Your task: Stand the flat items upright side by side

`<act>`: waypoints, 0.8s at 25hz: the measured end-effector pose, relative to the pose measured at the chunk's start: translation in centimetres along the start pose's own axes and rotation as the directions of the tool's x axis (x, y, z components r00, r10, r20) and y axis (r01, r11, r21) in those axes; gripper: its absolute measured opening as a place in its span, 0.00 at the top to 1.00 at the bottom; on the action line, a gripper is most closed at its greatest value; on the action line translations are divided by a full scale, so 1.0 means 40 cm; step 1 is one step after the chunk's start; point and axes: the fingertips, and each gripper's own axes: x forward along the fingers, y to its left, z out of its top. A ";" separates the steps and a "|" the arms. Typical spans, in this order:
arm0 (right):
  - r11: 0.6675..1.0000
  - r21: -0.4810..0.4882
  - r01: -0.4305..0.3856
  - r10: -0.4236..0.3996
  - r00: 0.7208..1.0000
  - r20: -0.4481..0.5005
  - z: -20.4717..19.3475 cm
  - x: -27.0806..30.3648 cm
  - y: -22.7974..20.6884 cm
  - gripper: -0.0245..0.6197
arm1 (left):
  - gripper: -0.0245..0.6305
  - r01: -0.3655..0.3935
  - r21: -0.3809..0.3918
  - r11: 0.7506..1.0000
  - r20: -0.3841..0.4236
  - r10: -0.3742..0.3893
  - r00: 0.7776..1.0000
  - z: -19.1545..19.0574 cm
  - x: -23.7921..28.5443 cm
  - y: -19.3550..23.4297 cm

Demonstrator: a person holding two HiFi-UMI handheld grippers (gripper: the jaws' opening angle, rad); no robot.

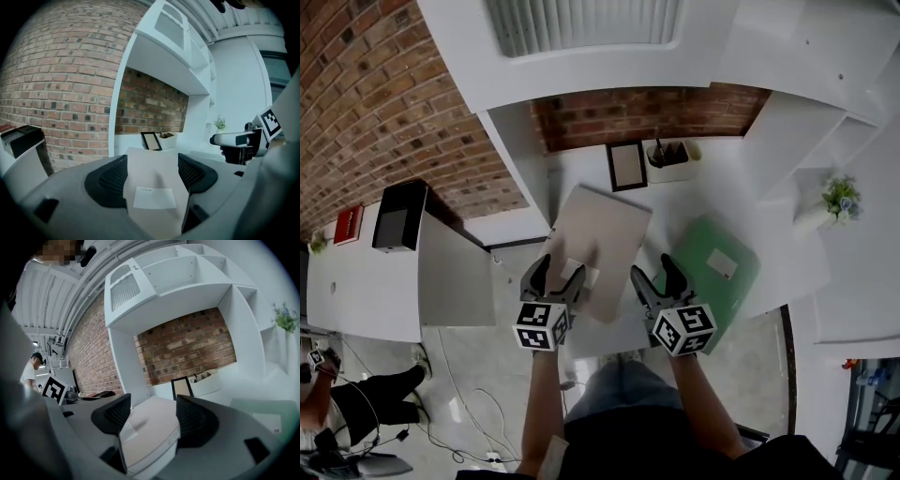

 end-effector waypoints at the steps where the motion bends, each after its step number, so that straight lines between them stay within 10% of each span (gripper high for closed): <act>1: 1.000 0.006 0.004 -0.004 1.000 -0.004 -0.002 0.008 -0.002 0.52 | 0.49 0.008 0.005 1.000 -0.012 -0.008 1.000 -0.001 0.011 0.003; 20: 0.999 0.042 0.011 -0.009 0.999 -0.046 -0.026 0.032 -0.009 0.52 | 0.49 0.026 -0.010 1.000 -0.062 -0.026 0.998 -0.015 0.033 0.013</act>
